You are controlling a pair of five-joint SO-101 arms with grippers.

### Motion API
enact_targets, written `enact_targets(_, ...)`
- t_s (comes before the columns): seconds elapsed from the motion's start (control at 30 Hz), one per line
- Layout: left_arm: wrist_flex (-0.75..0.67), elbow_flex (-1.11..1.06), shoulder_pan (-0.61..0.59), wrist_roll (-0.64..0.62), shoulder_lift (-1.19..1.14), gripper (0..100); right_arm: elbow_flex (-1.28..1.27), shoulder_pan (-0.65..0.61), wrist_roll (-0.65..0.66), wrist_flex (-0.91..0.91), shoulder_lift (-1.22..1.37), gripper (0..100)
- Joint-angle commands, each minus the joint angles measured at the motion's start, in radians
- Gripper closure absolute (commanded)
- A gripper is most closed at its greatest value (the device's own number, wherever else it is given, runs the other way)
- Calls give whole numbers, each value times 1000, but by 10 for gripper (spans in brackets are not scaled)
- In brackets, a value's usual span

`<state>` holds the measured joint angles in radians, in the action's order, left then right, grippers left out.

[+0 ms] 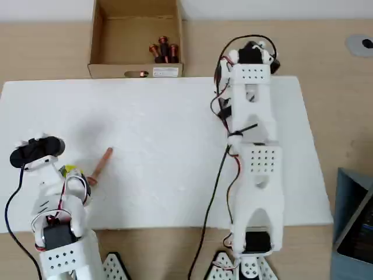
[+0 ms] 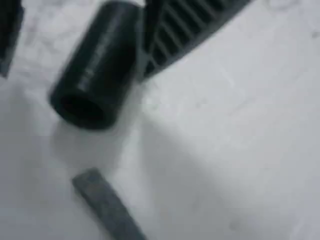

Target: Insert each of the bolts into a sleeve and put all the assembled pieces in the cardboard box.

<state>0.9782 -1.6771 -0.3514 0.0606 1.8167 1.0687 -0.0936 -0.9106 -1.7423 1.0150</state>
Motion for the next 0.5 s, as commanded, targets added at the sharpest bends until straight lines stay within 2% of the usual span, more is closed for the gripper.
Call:
enact_targets(0.0, -14, 8, -11, -5, 5, 998, 90, 12, 3, 9, 31, 810)
enact_targets(0.27, -14, 8, -11, -5, 5, 998, 137, -4, 0, 3, 116, 824)
enact_targets(0.4, -14, 8, -11, -5, 5, 998, 137, -15, 2, -2, 116, 970)
enact_targets(0.47, -14, 8, -11, -5, 5, 998, 139, -22, 2, -2, 114, 982)
